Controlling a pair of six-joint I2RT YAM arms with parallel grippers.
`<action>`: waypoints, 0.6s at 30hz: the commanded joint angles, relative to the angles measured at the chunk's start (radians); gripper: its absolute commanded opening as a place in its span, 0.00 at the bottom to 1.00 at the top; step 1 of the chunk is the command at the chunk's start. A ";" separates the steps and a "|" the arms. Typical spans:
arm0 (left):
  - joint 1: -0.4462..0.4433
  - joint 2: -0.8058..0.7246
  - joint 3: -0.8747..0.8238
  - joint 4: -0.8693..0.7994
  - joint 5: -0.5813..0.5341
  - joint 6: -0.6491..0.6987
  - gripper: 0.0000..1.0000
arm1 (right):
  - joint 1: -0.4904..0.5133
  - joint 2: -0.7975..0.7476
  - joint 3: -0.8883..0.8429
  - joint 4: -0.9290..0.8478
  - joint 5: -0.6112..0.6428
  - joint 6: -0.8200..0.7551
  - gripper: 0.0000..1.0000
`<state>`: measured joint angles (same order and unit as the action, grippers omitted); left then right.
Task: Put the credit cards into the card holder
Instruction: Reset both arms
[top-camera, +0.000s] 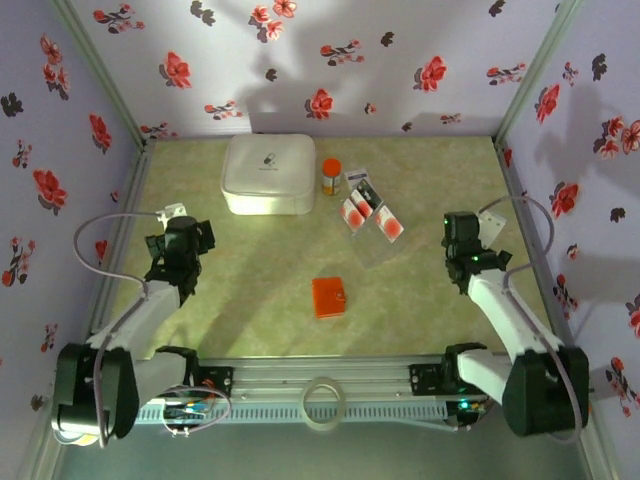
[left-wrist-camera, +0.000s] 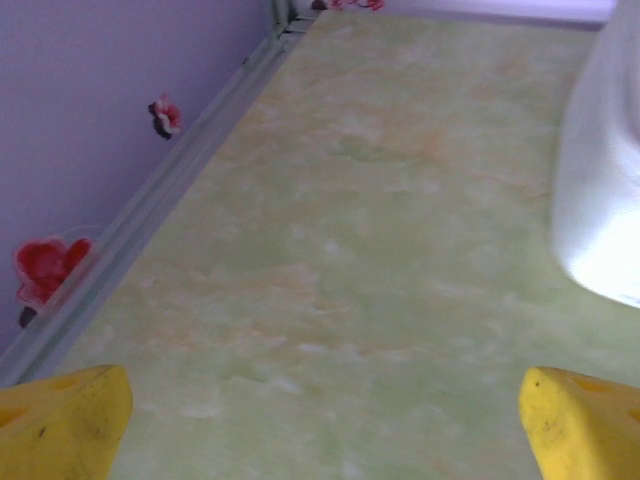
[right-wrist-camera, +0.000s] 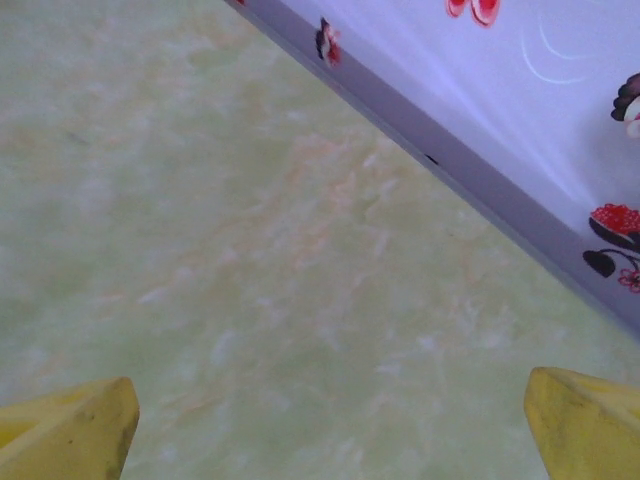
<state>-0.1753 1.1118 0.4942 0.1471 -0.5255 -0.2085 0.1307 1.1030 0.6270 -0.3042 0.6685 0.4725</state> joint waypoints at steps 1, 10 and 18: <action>0.023 0.098 -0.069 0.359 -0.028 0.133 1.00 | -0.007 0.089 -0.061 0.289 0.069 -0.159 0.99; 0.087 0.387 -0.147 0.822 0.112 0.201 1.00 | -0.057 0.209 -0.327 1.094 -0.189 -0.303 0.99; 0.141 0.433 -0.104 0.751 0.279 0.183 1.00 | -0.114 0.441 -0.228 1.137 -0.392 -0.338 0.99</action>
<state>-0.0631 1.5425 0.3706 0.8619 -0.3256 -0.0368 0.0238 1.5684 0.3149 0.8402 0.3656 0.1642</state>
